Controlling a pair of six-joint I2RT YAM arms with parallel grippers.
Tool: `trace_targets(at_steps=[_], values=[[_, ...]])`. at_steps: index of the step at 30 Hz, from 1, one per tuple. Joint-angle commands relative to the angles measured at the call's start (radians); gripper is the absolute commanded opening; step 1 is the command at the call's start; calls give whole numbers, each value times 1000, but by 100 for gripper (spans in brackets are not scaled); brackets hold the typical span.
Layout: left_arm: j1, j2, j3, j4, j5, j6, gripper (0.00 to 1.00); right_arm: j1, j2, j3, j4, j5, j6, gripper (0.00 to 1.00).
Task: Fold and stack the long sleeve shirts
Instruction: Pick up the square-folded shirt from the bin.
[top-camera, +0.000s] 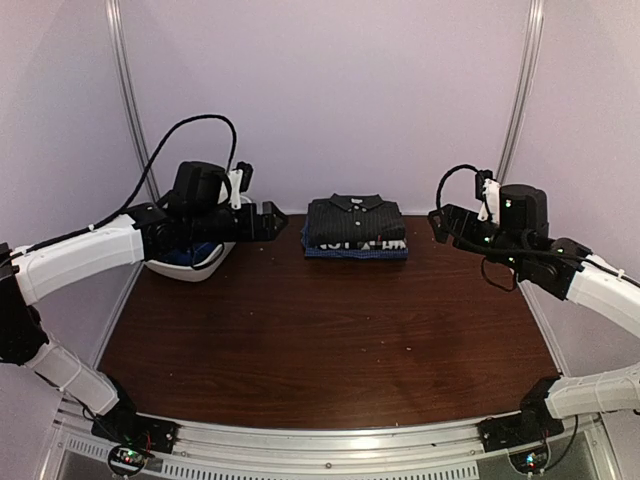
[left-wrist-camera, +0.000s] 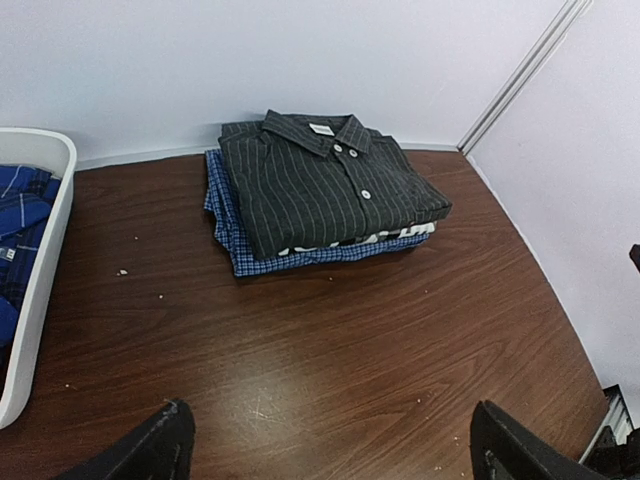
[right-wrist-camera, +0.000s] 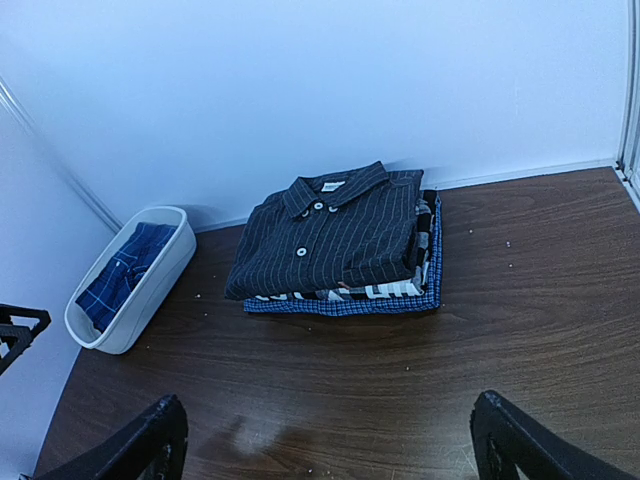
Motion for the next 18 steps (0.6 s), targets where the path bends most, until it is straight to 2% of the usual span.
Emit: trace_targets(at_steps=[1, 11, 18], values=[[21, -3, 4, -5, -43, -11, 98, -6, -7, -16, 17, 2, -4, 100], [201, 19, 17, -74, -24, -62, 98, -6, 0, -12, 13, 1, -22, 100], [421, 212, 113, -145, 9, -62, 98, -6, 6, -12, 23, -12, -27, 100]])
